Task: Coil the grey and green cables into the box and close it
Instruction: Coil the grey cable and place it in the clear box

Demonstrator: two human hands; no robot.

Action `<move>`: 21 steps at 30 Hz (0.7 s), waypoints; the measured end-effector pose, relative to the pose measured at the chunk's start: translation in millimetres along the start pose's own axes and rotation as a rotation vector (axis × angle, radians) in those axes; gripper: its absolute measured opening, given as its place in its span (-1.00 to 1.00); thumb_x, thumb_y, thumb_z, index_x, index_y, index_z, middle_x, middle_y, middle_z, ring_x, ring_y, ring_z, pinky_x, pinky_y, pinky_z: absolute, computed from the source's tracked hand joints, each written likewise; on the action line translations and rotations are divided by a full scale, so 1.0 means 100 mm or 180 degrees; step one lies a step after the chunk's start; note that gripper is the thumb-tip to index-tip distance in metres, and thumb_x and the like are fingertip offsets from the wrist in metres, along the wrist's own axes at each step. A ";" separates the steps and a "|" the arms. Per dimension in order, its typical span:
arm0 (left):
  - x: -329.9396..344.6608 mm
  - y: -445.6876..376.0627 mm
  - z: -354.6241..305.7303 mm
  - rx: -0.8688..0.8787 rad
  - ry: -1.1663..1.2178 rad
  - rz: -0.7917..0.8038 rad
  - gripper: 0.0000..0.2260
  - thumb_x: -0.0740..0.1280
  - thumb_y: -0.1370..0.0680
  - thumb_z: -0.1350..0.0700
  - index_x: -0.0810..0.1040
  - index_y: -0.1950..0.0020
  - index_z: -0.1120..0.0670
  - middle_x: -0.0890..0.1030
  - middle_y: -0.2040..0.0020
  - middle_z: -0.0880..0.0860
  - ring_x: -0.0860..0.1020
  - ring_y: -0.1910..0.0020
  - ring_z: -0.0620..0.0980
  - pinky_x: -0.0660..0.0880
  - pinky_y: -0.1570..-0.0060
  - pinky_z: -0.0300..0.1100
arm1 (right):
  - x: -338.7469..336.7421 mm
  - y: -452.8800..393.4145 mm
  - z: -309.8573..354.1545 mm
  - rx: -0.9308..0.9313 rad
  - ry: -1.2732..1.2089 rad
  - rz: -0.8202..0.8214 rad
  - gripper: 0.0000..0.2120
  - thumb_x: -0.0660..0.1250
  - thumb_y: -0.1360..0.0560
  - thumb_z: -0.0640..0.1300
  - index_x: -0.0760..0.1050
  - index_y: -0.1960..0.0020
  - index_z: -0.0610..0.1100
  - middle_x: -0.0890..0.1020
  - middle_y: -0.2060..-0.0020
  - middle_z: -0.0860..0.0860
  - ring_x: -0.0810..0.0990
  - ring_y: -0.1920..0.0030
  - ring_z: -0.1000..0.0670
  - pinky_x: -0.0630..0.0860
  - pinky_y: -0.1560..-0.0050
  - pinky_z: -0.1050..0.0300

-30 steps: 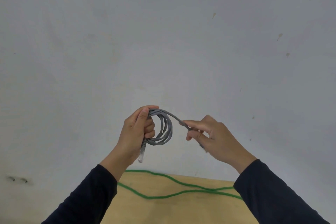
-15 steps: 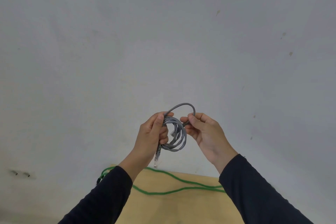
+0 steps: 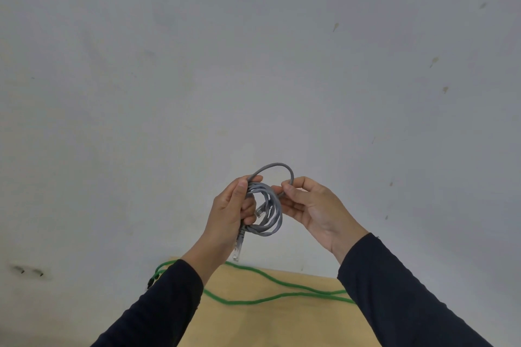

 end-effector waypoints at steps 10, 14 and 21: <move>0.13 0.03 0.08 -0.0116 0.0083 0.0131 -0.73 0.09 -0.62 0.05 0.58 0.04 0.03 0.54 0.43 -0.10 0.42 0.47 -0.15 0.36 0.45 -0.32 | 0.12 0.02 -0.11 -0.0091 0.0175 0.0198 -0.81 0.19 -0.51 -0.41 0.47 0.10 -0.16 0.63 0.30 -0.12 0.61 0.37 -0.02 0.56 0.34 0.20; 0.06 0.00 0.14 -0.0241 0.0426 -0.0153 -0.73 0.10 -0.62 0.05 0.59 0.02 0.06 0.33 0.52 -0.08 0.32 0.52 -0.16 0.32 0.52 -0.35 | 0.11 0.04 0.02 -0.0887 0.1819 -0.0253 -0.76 0.14 -0.59 -0.22 0.50 -0.11 0.01 0.65 0.18 -0.19 0.64 0.20 -0.09 0.60 0.10 0.06; -0.10 -0.07 0.24 -0.0379 0.0532 -0.0412 -0.72 0.09 -0.63 0.04 0.56 -0.05 0.10 0.31 0.51 -0.05 0.33 0.50 -0.14 0.34 0.46 -0.31 | 0.31 0.27 0.16 -0.2832 0.3813 -0.0596 -0.63 0.22 -0.51 -0.01 0.45 -0.26 -0.13 0.40 0.11 0.01 0.38 0.08 0.08 0.32 0.03 0.40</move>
Point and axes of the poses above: each hand's wrist, its own y-axis away from the middle knuckle, its own x-axis out of the palm, z = x × y, the point moved 6 cm from there along -y, towards the middle knuckle
